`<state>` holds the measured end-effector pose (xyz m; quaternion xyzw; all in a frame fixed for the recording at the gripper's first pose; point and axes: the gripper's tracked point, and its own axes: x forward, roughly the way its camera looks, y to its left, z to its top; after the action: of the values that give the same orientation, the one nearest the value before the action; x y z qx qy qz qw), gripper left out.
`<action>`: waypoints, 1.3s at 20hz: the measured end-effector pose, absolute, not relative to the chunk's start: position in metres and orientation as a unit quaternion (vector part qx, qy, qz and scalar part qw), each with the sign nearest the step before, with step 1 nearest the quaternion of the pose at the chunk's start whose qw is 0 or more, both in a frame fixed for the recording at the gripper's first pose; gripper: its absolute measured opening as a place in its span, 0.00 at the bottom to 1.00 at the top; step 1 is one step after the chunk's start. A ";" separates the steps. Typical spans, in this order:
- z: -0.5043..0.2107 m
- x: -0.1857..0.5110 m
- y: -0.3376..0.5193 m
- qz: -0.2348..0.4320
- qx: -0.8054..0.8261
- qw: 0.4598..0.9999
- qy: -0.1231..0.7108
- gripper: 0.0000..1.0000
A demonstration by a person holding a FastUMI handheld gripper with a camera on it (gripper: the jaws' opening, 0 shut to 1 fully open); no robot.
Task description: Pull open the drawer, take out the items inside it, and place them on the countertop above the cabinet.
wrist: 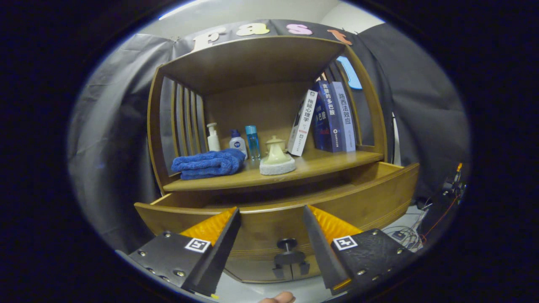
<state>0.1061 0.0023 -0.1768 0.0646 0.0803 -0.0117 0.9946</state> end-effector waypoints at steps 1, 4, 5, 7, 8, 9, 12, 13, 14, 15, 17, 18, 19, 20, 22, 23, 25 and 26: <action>-0.177 0.109 0.001 -0.011 0.066 0.995 0.077 0.90; -0.180 0.115 0.002 -0.010 0.074 0.994 0.081 0.91; -0.180 0.118 0.001 -0.010 0.075 0.994 0.083 0.91; -0.189 0.124 -0.001 -0.008 0.069 0.993 0.097 0.90; -0.198 0.127 -0.001 -0.009 0.064 0.992 0.110 0.90; -0.216 0.121 -0.002 -0.008 0.049 0.986 0.158 0.91; -0.251 0.119 -0.014 -0.014 -0.025 0.974 0.226 0.91; -0.261 0.124 -0.013 -0.014 -0.021 0.973 0.228 0.91; -0.262 0.129 -0.012 -0.012 -0.017 0.974 0.224 0.90; -0.262 0.131 -0.012 -0.011 -0.014 0.975 0.222 0.90; -0.261 0.132 -0.012 -0.009 -0.014 0.975 0.222 0.90; -0.260 0.131 -0.012 -0.008 -0.013 0.975 0.221 0.90; -0.260 0.132 -0.012 -0.007 -0.011 0.975 0.221 0.90; -0.261 0.132 -0.012 -0.007 -0.007 0.975 0.221 0.90; -0.260 0.131 -0.014 -0.007 -0.009 0.974 0.225 0.90; -0.259 0.134 -0.015 -0.008 -0.007 0.975 0.221 0.90; -0.258 0.138 -0.016 -0.009 -0.002 0.976 0.216 0.90; -0.258 0.139 -0.016 -0.008 0.005 0.976 0.216 0.90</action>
<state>0.1386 -0.0160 -0.2584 0.0046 0.2160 -0.0085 0.9763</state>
